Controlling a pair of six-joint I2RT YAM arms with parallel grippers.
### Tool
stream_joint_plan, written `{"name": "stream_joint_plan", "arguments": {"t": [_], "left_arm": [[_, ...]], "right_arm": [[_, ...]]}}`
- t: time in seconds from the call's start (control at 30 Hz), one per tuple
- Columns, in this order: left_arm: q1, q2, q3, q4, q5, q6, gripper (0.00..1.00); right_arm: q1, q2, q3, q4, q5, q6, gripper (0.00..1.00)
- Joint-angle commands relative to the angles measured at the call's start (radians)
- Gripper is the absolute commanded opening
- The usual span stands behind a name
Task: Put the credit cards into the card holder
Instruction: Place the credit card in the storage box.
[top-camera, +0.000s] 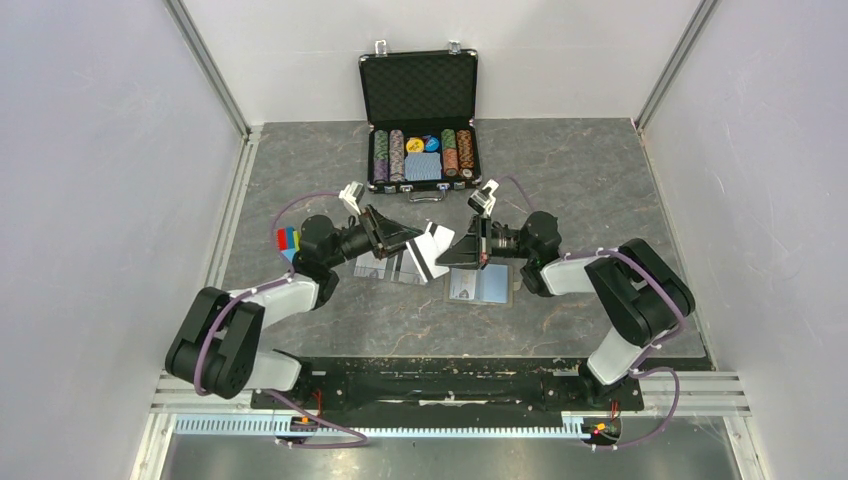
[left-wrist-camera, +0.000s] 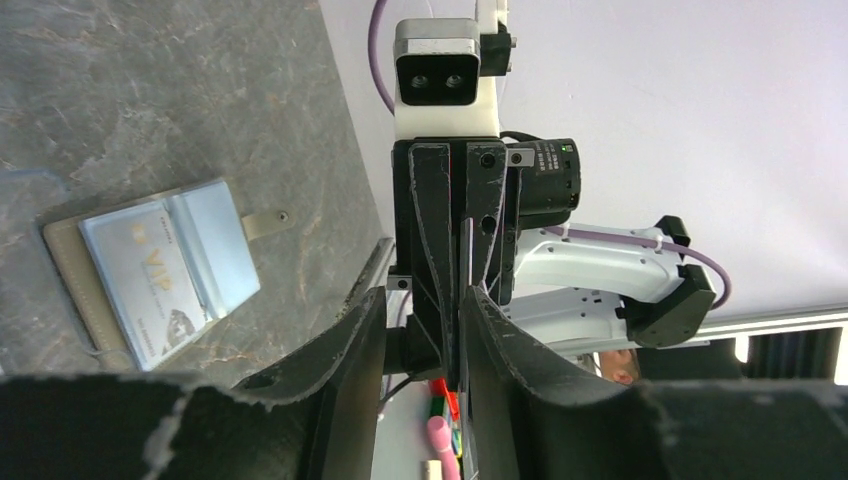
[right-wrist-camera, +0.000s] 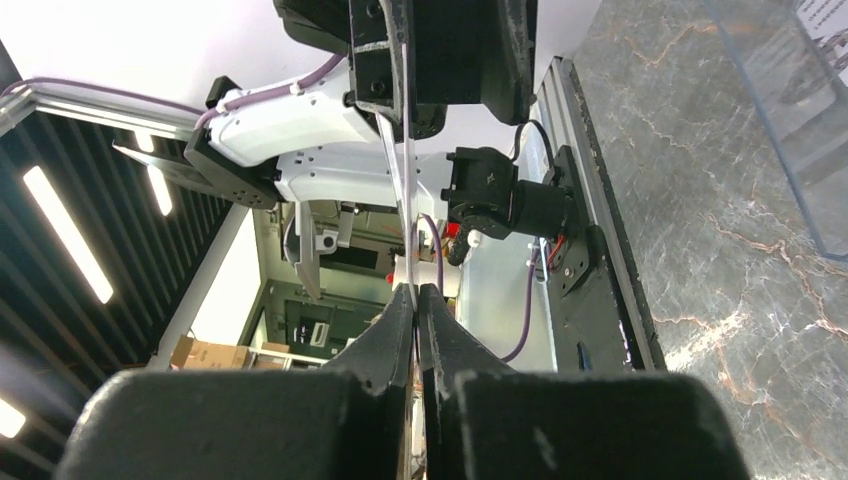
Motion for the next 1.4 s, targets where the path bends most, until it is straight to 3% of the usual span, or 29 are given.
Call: {"name": "stream_joint_plan", "arguments": {"t": [0.0, 0.2, 0.5, 0.73, 0.87, 1.03, 1.23, 1.37], "left_arm": [[-0.048, 0.027, 0.023, 0.125, 0.156, -0.072, 0.41], [-0.048, -0.009, 0.023, 0.005, 0.155, 0.001, 0.40], [-0.013, -0.192, 0.017, -0.259, -0.019, 0.098, 0.63], [0.030, -0.310, -0.013, -0.329, -0.061, 0.130, 0.72], [0.030, -0.287, 0.003, -0.350, 0.009, 0.146, 0.70], [0.031, -0.270, 0.043, -0.463, -0.006, 0.228, 0.68], [0.030, -0.171, 0.136, -0.441, 0.035, 0.250, 0.68], [0.030, -0.058, 0.235, -0.429, 0.150, 0.271, 0.68]], "right_arm": [[0.010, 0.014, 0.011, 0.102, 0.049, 0.032, 0.00], [0.010, 0.012, 0.005, 0.091, 0.050, 0.020, 0.00], [0.010, 0.007, 0.001, 0.081, 0.044, 0.006, 0.00], [0.011, -0.001, 0.005, 0.078, 0.042, 0.007, 0.00], [0.011, -0.004, 0.010, 0.073, 0.046, 0.006, 0.00], [0.010, -0.005, 0.016, 0.068, 0.043, 0.004, 0.00], [0.010, -0.010, 0.004, 0.066, 0.032, -0.001, 0.00], [0.010, -0.017, -0.008, 0.067, 0.011, -0.004, 0.00]]}}
